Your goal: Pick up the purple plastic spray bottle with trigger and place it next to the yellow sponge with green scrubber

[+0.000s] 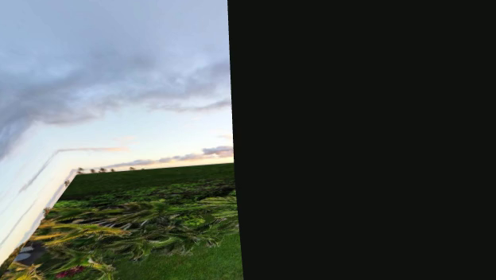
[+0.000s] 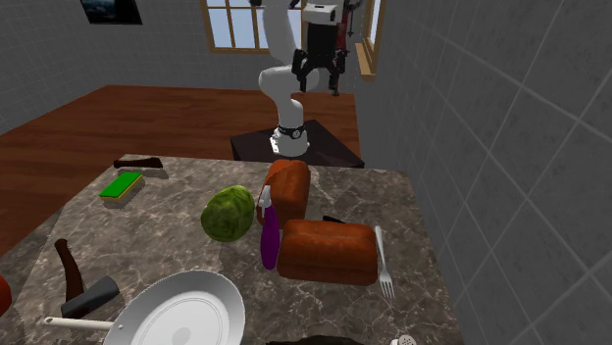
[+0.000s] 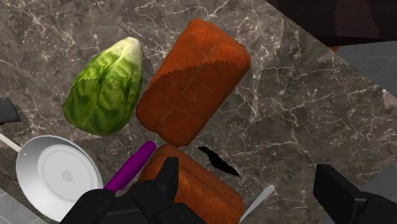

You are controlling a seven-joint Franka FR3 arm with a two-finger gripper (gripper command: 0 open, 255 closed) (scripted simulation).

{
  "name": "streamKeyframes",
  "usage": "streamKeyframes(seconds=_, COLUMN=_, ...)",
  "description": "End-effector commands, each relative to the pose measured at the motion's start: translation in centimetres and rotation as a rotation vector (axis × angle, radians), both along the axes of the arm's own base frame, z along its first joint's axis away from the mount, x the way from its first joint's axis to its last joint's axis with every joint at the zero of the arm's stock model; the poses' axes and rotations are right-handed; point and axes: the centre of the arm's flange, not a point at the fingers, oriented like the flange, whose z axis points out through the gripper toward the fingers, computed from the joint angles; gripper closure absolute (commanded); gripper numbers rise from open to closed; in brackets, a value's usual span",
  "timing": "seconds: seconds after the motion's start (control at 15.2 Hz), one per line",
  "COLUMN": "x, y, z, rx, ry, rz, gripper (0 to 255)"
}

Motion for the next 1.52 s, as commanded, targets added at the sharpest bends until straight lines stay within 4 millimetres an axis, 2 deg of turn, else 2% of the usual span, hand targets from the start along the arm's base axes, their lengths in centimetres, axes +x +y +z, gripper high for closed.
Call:
streamKeyframes(seconds=0.0, x=1.6, y=-1.6, z=-1.4, rx=-0.019, ry=-0.005, rz=-0.015, gripper=0)
streamKeyframes(seconds=0.59, x=8.5, y=-8.4, z=-6.7, rx=-0.101, ry=-0.024, rz=-0.086, gripper=0)
streamKeyframes(seconds=1.25, x=15.7, y=-17.1, z=-11.7, rx=-0.193, ry=-0.045, rz=-0.164, gripper=0)
streamKeyframes(seconds=1.45, x=16.1, y=-17.8, z=-12.9, rx=-0.197, ry=-0.045, rz=-0.168, gripper=0)
